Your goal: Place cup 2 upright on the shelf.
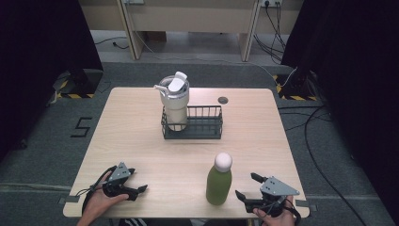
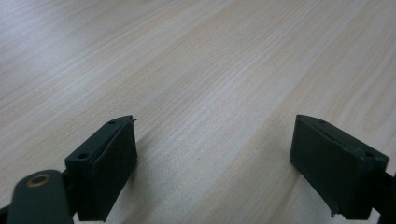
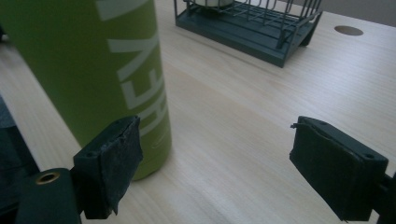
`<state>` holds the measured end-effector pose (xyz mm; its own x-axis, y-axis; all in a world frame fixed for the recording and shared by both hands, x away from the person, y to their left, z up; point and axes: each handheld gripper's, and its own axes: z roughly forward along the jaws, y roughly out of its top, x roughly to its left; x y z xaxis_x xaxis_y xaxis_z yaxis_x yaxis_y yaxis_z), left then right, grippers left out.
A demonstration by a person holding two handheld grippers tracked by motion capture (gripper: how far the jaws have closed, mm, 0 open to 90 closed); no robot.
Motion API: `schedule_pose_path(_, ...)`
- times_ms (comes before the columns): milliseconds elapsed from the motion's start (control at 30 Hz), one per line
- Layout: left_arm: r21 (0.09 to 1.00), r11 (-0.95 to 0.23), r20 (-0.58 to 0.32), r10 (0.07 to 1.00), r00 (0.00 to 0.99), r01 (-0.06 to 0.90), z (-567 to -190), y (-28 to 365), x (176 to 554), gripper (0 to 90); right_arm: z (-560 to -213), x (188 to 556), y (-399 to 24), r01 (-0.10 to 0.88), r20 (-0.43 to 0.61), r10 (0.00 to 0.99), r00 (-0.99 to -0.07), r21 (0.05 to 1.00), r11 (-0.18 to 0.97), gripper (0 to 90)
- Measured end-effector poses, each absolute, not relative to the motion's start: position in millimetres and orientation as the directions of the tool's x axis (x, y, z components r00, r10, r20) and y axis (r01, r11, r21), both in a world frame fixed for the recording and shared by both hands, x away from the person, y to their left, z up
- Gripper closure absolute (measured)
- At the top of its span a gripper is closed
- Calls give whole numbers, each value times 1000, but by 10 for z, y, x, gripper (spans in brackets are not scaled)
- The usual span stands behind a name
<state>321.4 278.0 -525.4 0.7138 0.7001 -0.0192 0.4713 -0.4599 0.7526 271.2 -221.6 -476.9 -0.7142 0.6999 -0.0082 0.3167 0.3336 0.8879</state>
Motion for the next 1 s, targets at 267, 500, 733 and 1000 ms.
schedule_pose_path(267,752,-459,-20,701,713,472,-5254,2780,3214,139,-4749,2624,-2159,292,17,652,-758,903,316,163)
schedule_pose_path(500,752,-459,-19,701,713,472,-5254,2781,3215,139,-4767,2617,-2057,279,25,616,-787,906,319,164)
schedule_pose_path(733,752,-459,-19,702,712,472,-5254,2780,3214,139,-4756,2598,-1969,260,26,592,-805,913,314,164)
schedule_pose_path(1000,752,-459,-20,701,713,473,-5254,2781,3216,139,-4784,2617,-1854,251,40,555,-831,917,310,152)
